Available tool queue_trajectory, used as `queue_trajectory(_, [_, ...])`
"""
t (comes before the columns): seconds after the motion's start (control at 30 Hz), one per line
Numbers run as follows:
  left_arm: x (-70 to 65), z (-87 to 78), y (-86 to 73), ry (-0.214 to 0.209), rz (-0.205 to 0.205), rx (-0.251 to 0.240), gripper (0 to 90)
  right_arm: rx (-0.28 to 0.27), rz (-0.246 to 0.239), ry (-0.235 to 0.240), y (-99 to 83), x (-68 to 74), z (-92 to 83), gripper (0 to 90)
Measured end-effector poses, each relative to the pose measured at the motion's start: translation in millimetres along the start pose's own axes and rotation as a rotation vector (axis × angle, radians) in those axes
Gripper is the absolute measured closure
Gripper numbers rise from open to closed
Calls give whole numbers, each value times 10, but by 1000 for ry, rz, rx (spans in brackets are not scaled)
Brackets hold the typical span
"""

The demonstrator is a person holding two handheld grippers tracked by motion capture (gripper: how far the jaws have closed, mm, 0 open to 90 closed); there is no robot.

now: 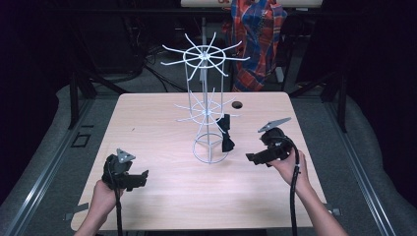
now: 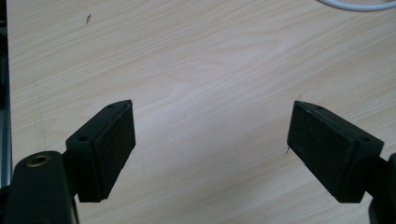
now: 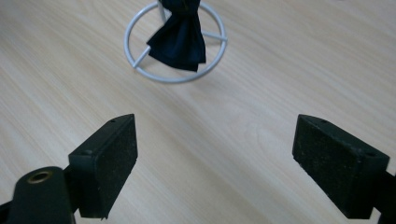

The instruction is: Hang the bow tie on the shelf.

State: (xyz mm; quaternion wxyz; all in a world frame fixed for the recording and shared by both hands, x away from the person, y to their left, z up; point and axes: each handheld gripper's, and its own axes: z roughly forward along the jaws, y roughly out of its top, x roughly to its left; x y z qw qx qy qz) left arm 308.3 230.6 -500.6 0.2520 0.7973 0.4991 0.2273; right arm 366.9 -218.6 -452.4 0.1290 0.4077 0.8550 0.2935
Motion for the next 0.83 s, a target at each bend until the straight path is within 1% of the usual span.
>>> queue_trajectory(0.07, [-3,1,3,1,1,0,156,13,-2,-4,-64,10,17,134])
queue_trajectory(0.1, [-6,1,5,-1,4,-1,155,31,-12,-15,-107,14,24,134])
queue_trajectory(0.17, [-13,2,5,0,4,-5,156,45,-22,-17,-177,18,49,131])
queue_trajectory(0.2, [-13,3,6,0,5,-5,156,39,-27,-22,-211,22,56,134])
queue_trajectory(0.23, [-13,3,5,0,4,-5,156,44,-35,-32,-240,18,51,135])
queue_trajectory(0.37, [-6,5,5,-1,0,-3,156,82,-11,-33,-346,-5,24,134])
queue_trajectory(0.4, [-6,5,5,-1,0,-3,156,82,-11,-33,-346,-5,24,134])
queue_trajectory(0.43, [-9,5,7,-1,2,-4,156,104,-4,-34,-430,-11,35,134])
queue_trajectory(0.47, [-9,4,8,-1,6,-2,156,101,-3,-32,-473,-10,55,134])
queue_trajectory(0.53, [-14,6,11,0,8,-3,156,131,-10,-37,-536,-6,75,134])
queue_trajectory(0.6, [-19,9,14,1,7,-3,156,165,-4,-29,-593,10,113,133])
queue_trajectory(0.63, [-20,10,15,2,9,-3,156,169,-10,-29,-614,11,134,133])
queue_trajectory(0.7, [-25,14,17,2,8,-1,155,199,-27,-38,-621,6,159,133])
queue_trajectory(0.73, [-25,17,18,4,10,1,156,198,-24,-34,-621,11,177,136])
queue_trajectory(0.8, [-22,23,19,4,10,8,156,205,-34,-42,-620,13,199,140])
queue_trajectory(0.83, [-20,25,19,6,8,9,156,212,-29,-29,-617,20,208,141])
